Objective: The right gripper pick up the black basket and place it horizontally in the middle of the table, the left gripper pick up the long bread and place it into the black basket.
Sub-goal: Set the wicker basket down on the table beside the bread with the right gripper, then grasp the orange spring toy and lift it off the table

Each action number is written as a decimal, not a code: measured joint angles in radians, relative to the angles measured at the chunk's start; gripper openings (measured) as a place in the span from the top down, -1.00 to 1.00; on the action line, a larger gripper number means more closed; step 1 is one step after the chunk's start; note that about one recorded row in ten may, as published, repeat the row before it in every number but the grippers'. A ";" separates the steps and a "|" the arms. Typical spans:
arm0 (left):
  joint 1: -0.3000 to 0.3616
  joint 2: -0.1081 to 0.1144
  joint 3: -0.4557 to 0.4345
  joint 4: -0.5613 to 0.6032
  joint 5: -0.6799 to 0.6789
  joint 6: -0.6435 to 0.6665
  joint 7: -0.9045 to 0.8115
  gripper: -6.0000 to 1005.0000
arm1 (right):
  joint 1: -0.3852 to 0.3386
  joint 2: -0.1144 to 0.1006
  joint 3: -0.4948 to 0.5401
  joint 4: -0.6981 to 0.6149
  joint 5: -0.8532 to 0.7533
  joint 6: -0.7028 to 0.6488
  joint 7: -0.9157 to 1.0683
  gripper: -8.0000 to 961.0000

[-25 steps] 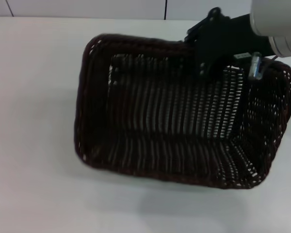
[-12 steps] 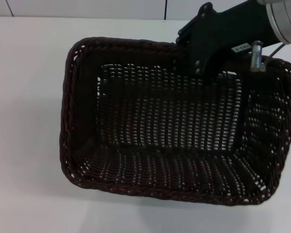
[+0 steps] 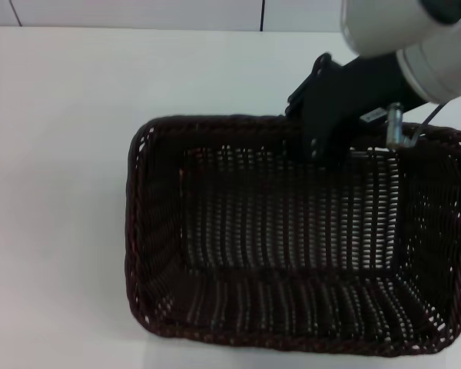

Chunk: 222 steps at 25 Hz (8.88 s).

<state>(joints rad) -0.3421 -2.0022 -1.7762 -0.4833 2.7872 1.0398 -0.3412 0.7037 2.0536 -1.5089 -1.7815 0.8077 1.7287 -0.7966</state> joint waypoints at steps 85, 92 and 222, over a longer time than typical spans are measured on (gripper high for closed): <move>0.142 0.170 0.363 -0.480 0.101 -0.363 -0.396 -0.59 | -0.589 0.025 -0.203 0.167 0.279 -1.672 -0.316 0.51; 0.168 0.212 0.455 -0.613 0.101 -0.366 -0.439 -0.59 | -0.563 0.025 -0.503 0.506 0.264 -2.470 -0.307 0.52; -0.679 -0.067 0.078 -0.303 -0.072 -2.284 0.444 -0.53 | -0.435 -0.052 -0.425 1.022 -0.068 -2.783 0.507 0.54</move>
<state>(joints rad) -1.0212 -2.0693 -1.6979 -0.7859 2.7150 -1.2443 0.1025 0.2682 2.0019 -1.9342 -0.7594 0.7393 -1.0541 -0.2897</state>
